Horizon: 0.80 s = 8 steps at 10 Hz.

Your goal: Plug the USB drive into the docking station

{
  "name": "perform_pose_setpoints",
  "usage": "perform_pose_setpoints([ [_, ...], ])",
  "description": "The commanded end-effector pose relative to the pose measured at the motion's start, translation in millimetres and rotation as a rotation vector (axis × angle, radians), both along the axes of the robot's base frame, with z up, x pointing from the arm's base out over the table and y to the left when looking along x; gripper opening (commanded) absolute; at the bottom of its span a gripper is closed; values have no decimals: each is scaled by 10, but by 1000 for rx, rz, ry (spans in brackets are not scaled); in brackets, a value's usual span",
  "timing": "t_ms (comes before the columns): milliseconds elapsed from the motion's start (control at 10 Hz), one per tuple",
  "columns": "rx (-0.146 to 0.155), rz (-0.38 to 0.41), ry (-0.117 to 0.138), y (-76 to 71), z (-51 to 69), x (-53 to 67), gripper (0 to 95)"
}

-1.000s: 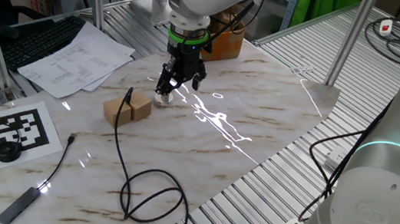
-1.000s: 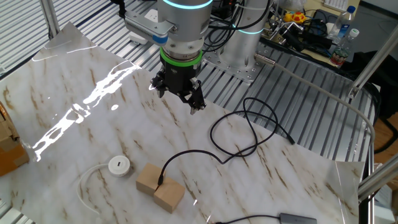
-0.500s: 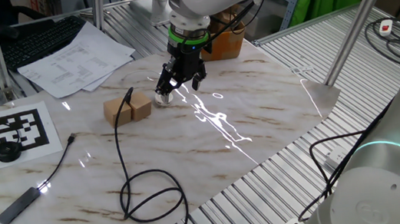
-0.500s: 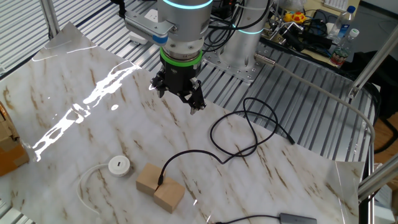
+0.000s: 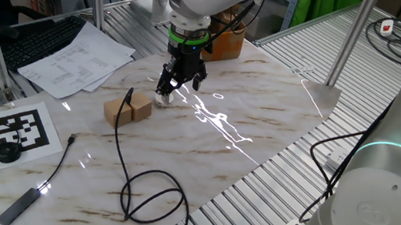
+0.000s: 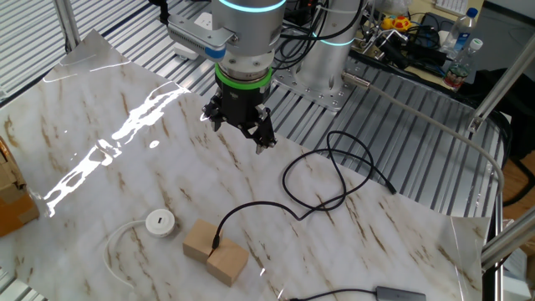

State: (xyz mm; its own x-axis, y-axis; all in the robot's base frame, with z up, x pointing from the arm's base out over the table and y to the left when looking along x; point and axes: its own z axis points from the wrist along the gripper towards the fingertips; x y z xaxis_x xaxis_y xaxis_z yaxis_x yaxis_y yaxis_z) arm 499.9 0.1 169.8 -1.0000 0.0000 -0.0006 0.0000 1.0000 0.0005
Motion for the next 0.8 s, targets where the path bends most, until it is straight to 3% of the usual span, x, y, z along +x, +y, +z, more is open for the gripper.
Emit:
perform_pose_setpoints([
  [100,106,-107,-8,-1,2,1,0],
  [800,107,-113,-8,-1,2,1,0],
])
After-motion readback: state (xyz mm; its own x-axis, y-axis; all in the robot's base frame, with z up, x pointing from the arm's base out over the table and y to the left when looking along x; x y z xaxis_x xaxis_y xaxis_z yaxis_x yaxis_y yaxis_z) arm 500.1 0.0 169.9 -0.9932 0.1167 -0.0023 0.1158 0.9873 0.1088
